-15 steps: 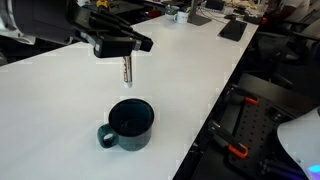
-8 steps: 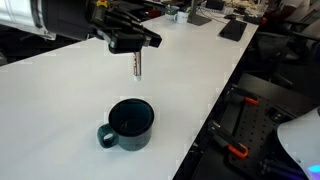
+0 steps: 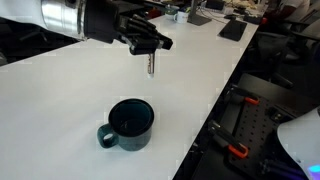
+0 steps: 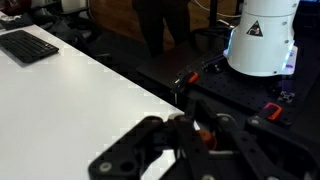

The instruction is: Pick up the marker from the cup and put it on the table

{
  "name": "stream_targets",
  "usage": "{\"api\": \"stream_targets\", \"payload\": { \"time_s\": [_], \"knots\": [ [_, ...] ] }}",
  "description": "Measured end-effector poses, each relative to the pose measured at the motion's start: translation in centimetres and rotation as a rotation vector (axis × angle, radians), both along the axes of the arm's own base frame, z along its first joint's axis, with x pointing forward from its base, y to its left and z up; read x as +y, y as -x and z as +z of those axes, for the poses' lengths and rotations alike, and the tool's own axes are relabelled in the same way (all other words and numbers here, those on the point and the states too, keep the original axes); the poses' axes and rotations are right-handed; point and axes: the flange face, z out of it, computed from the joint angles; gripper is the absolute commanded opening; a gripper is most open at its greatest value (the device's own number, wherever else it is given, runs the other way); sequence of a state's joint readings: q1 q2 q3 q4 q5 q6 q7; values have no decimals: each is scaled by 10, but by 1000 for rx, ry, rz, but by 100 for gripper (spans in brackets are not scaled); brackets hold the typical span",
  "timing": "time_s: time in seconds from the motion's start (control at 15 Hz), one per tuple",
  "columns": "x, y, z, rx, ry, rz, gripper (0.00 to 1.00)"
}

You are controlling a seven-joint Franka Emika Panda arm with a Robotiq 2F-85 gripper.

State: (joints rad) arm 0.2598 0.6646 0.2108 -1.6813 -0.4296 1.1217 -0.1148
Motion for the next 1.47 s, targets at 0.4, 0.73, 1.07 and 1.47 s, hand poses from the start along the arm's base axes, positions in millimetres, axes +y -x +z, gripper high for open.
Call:
{"api": "stream_targets", "payload": {
  "time_s": [0.4,0.73,1.07,1.47],
  "knots": [
    [3,5,-51,53,-62,28,2],
    [6,10,-87,120,-93,43,2],
    [11,6,-107,179,-124,-22,2],
    [13,-4,-132,258,-140,-127,2]
  ]
}}
